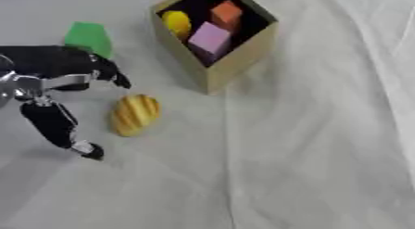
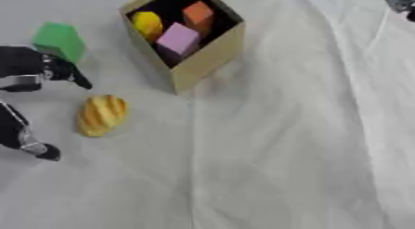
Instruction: Pick up objects on the table and place them in the box.
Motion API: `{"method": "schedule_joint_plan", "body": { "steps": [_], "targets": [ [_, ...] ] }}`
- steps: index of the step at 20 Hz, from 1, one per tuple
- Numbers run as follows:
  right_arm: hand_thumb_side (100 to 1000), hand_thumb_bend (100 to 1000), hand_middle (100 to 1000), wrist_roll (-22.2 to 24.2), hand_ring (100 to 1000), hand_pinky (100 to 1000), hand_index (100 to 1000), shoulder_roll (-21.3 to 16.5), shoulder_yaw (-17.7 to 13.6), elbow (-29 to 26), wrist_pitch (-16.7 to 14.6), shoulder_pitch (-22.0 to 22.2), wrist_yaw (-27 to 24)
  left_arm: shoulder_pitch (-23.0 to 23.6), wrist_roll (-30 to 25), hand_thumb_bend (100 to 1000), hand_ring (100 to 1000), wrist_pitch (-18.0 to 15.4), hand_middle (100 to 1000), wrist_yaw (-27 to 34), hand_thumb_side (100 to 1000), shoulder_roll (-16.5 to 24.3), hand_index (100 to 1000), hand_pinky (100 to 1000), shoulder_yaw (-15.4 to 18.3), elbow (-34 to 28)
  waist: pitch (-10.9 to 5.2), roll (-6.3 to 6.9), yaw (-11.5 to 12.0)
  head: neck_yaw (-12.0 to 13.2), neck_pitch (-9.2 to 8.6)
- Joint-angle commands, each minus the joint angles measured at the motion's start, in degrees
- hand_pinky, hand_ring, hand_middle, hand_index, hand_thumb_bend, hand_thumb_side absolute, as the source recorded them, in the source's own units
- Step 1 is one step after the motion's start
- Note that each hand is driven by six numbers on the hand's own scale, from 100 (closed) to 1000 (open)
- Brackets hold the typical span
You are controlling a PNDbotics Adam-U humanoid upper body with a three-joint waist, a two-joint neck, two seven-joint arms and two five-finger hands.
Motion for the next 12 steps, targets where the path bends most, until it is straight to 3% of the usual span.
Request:
{"method": "schedule_joint_plan", "body": {
  "steps": [1, 7, 12],
  "targets": [
    [639, 100, 693, 0.08, 828, 899, 886, -1.12, -0.79, -0.3, -0.16, -0.58, -0.6, -2.08, 0.33, 721, 844, -1.43, 788, -2.88, 318, -1.49, 904, 870, -1.59, 4.56, -1.64, -0.02, 0.05, 0.18, -0.09],
    [645, 100, 692, 0.3, 827, 898, 886, -0.87, -0.59, 0.2, -0.18, -1.03, -0.7, -4.21, 2.51, 706, 833, -3.86, 777, -5.75, 321, -5.44, 903, 853, -3.38, 11.54, -1.48, -0.07, -0.04, 0.24, -0.1],
    [649, 100, 691, 0.36, 826, 898, 886, -0.74, -0.58, 0.52, -0.23, -1.07, -0.74, -4.72, 5.59, 535, 772, -4.15, 706, -5.37, 365, -6.79, 823, 809, -3.46, 13.43, -1.36, 0.01, -0.12, 0.22, -0.13]
  ]
}}
